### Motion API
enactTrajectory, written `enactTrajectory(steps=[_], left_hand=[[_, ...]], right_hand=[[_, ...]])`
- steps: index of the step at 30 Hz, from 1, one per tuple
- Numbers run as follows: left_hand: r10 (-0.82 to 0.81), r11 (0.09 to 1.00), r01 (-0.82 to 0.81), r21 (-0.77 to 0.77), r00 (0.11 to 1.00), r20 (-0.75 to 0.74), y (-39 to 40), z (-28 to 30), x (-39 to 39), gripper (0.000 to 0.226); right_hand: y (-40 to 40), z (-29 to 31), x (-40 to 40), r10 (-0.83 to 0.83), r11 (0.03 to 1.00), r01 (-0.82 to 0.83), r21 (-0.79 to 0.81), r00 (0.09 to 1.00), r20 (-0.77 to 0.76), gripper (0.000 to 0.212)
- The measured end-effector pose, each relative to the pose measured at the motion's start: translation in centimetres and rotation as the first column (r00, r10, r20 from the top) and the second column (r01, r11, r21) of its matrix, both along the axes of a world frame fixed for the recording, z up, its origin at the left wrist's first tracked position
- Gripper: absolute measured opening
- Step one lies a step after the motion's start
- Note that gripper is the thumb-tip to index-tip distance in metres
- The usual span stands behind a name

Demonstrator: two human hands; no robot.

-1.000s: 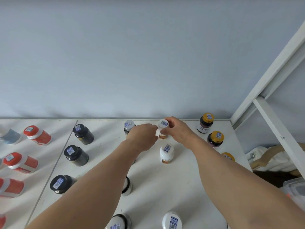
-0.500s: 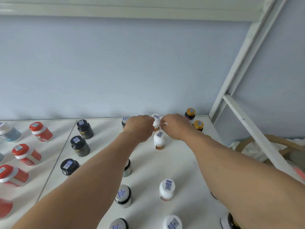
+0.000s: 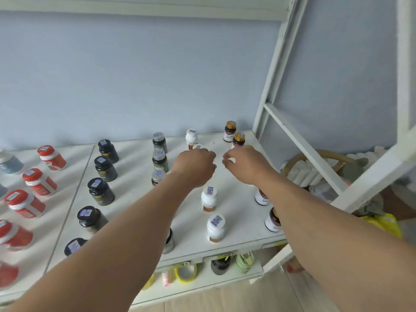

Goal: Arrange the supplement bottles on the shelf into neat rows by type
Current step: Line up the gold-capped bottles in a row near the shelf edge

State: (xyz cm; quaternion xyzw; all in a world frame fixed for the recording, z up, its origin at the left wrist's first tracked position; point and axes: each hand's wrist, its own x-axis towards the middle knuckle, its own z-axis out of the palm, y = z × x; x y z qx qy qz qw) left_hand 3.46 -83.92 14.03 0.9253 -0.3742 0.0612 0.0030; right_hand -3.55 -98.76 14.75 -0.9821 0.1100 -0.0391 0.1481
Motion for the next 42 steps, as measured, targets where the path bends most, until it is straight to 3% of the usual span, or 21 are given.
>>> enactTrajectory(steps=[5,13,18,25,30,35,42], left_hand=[[0.012,0.998,-0.015,-0.066,0.999,-0.052,-1.6,-0.5,-4.3,0.035],[0.094,0.985,-0.125,-0.116,0.965,-0.243,-5.2,-5.1,-13.7,0.039],[0.143,0.967,-0.208,-0.147,0.921,-0.361,-6.4,-9.9,-18.7,0.049],[0.202,0.961,-0.247,-0.122,0.933,-0.296,-7.7,-16.1,-20.8,0.081],[0.302,0.926,-0.342,-0.160,0.925,-0.230,-9.4,-18.8,-21.1,0.094],[0.357,0.899,-0.378,-0.221,0.925,-0.128,-10.3,-20.1,-21.2,0.089],[0.338,0.900,-0.351,-0.260,0.936,-0.094,-10.0,-20.3,-20.8,0.076]], right_hand=[[-2.4,-1.1,-5.4,-0.076,0.994,0.065,0.093,0.990,0.116,0.040],[-7.4,-6.0,-16.4,-0.048,0.978,0.001,0.208,0.974,0.222,0.047],[-10.0,-10.6,-20.7,0.002,0.981,-0.014,0.193,0.998,0.064,0.066],[-11.5,-15.5,-20.3,0.090,0.995,-0.093,-0.029,0.992,-0.087,0.070],[-11.9,-18.1,-19.7,0.063,0.992,-0.061,-0.111,0.998,0.020,0.062],[-12.2,-19.4,-19.2,0.036,0.993,-0.023,-0.113,0.992,0.120,0.054],[-12.8,-19.8,-19.0,0.060,0.990,-0.039,-0.137,0.986,0.153,0.050]])
